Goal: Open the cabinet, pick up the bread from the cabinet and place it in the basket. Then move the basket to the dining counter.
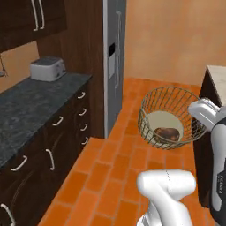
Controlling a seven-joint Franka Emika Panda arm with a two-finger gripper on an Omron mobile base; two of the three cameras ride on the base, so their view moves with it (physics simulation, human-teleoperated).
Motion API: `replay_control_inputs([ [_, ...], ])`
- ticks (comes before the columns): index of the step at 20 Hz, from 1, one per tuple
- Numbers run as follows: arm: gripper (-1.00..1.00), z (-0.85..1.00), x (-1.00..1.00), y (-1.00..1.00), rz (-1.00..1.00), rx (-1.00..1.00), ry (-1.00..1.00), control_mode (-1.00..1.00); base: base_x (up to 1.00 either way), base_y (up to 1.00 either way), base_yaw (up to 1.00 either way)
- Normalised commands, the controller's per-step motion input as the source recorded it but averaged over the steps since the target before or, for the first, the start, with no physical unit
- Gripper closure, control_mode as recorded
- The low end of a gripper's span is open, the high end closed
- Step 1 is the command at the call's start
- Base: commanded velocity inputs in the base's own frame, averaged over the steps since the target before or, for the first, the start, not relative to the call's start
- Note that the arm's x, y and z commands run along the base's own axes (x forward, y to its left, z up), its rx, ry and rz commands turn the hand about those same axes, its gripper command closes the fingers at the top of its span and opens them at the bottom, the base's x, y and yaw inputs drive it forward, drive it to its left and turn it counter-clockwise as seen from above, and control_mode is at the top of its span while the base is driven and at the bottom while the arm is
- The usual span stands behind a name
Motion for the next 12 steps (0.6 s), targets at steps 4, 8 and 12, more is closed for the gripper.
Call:
replay_control_inputs([
  [4, 1.0, 0.0, 0.0, 0.0, 0.0, 0.0, 0.0, 1.0, 0.0, -0.83, -0.69],
  [8, 1.0, 0.0, 0.0, 0.0, 0.0, 0.0, 0.0, 1.0, 0.0, -1.0, -0.54],
  [12, 1.0, 0.0, 0.0, 0.0, 0.0, 0.0, 0.0, 1.0, 0.01, -0.99, -0.69],
])
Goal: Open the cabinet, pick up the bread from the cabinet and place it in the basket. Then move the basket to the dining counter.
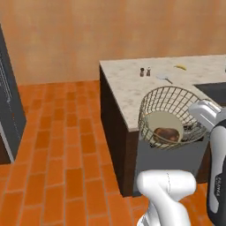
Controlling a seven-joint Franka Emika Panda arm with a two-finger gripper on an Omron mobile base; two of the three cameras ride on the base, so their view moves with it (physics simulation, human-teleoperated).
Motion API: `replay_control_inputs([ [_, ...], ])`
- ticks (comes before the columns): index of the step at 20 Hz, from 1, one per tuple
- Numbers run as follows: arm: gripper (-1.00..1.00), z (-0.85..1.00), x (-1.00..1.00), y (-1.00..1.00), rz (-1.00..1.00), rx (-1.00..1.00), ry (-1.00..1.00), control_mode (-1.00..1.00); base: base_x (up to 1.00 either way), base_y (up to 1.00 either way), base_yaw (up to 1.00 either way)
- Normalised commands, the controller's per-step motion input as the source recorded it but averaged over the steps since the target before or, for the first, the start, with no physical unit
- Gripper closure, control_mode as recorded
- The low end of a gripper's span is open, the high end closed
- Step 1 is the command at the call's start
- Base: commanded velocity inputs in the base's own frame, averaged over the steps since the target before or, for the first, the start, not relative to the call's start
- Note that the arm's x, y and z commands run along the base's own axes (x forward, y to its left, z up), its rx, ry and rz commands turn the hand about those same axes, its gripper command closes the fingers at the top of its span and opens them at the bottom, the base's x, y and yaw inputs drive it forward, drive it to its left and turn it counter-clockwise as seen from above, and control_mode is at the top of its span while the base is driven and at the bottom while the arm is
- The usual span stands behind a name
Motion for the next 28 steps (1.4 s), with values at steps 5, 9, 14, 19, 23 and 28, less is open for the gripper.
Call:
replay_control_inputs([
  [5, 1.0, 0.0, 0.0, 0.0, 0.0, 0.0, 0.0, 1.0, 0.18, -0.78, -0.5],
  [9, 1.0, 0.0, 0.0, 0.0, 0.0, 0.0, 0.0, 1.0, 0.91, -0.44, 0.09],
  [14, 1.0, 0.0, 0.0, 0.0, 0.0, 0.0, 0.0, 1.0, 0.78, -0.71, 0.13],
  [19, 1.0, 0.0, 0.0, 0.0, 0.0, 0.0, 0.0, 1.0, 0.68, -0.42, 0.13],
  [23, 1.0, -0.05, 0.2, 0.0, 0.02, 0.0, 0.03, -1.0, 0.49, -0.19, 0.09],
  [28, 1.0, -0.41, 1.0, -0.09, 0.04, 0.0, 0.16, -1.0, 0.0, 0.0, 0.0],
])
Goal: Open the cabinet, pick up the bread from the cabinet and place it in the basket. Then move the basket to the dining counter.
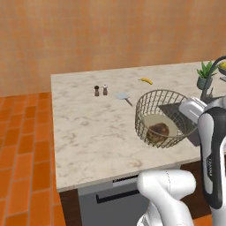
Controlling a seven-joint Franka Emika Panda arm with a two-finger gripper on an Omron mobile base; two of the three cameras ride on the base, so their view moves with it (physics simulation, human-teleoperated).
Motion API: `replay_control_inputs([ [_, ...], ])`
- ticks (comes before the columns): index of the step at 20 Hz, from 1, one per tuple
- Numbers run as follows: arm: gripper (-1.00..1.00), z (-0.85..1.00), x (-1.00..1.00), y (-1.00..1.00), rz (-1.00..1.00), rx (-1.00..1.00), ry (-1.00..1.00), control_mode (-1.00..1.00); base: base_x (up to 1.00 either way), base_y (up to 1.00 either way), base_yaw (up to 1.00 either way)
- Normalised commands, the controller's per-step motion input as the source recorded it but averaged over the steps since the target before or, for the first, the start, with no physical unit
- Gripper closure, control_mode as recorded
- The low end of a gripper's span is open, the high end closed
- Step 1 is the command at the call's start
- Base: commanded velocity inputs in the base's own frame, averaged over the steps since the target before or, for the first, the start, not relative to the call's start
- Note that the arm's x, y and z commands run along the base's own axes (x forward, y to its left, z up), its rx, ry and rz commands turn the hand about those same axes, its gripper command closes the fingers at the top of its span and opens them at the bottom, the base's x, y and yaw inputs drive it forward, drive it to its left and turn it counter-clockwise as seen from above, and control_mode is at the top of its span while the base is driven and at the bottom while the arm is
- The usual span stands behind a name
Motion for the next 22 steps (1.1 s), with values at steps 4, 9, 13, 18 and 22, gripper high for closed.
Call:
replay_control_inputs([
  [4, 1.0, -0.45, 1.0, -0.18, 0.02, 0.0, 0.05, -1.0, 0.0, 0.0, 0.0],
  [9, 1.0, -0.42, 0.98, -0.12, 0.0, 0.0, 0.06, -1.0, 0.0, 0.0, 0.0],
  [13, 1.0, -0.47, 0.83, -0.13, 0.0, 0.0, 0.12, -1.0, 0.0, 0.0, 0.0],
  [18, 1.0, -0.3, 0.57, -0.11, 0.0, 0.0, 0.04, -1.0, 0.0, 0.0, 0.0],
  [22, 1.0, -0.24, 0.39, -0.07, 0.0, 0.0, 0.01, -1.0, 0.0, 0.0, 0.0],
])
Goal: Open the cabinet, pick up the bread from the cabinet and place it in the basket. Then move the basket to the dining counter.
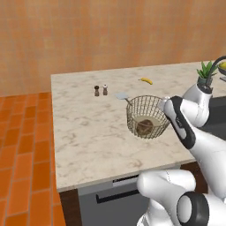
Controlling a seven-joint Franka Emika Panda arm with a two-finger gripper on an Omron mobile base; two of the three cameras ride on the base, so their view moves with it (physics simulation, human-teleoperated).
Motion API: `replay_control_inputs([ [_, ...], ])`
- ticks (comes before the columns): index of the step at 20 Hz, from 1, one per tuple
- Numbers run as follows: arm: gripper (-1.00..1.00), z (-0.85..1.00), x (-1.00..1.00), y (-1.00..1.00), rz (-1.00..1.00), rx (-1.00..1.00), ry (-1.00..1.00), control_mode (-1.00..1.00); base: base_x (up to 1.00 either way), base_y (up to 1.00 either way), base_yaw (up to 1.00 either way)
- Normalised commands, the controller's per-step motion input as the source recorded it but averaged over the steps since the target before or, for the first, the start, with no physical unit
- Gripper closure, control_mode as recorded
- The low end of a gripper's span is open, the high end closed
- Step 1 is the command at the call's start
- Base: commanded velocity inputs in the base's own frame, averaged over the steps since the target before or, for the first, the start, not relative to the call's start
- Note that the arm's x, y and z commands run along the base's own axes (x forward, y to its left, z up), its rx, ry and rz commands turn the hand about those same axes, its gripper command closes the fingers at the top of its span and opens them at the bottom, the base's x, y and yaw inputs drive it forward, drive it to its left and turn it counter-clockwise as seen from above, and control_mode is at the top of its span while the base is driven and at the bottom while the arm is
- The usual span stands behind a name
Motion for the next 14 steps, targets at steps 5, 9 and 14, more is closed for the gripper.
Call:
replay_control_inputs([
  [5, 1.0, -0.54, 0.42, -0.01, 0.0, 0.0, 0.05, -1.0, 0.0, 0.0, 0.0],
  [9, 1.0, -0.49, 0.22, -0.03, 0.0, 0.0, 0.02, -1.0, 0.0, 0.0, 0.0],
  [14, 1.0, -0.37, 0.01, 0.0, 0.0, 0.0, 0.0, -1.0, 0.0, 0.0, 0.0],
])
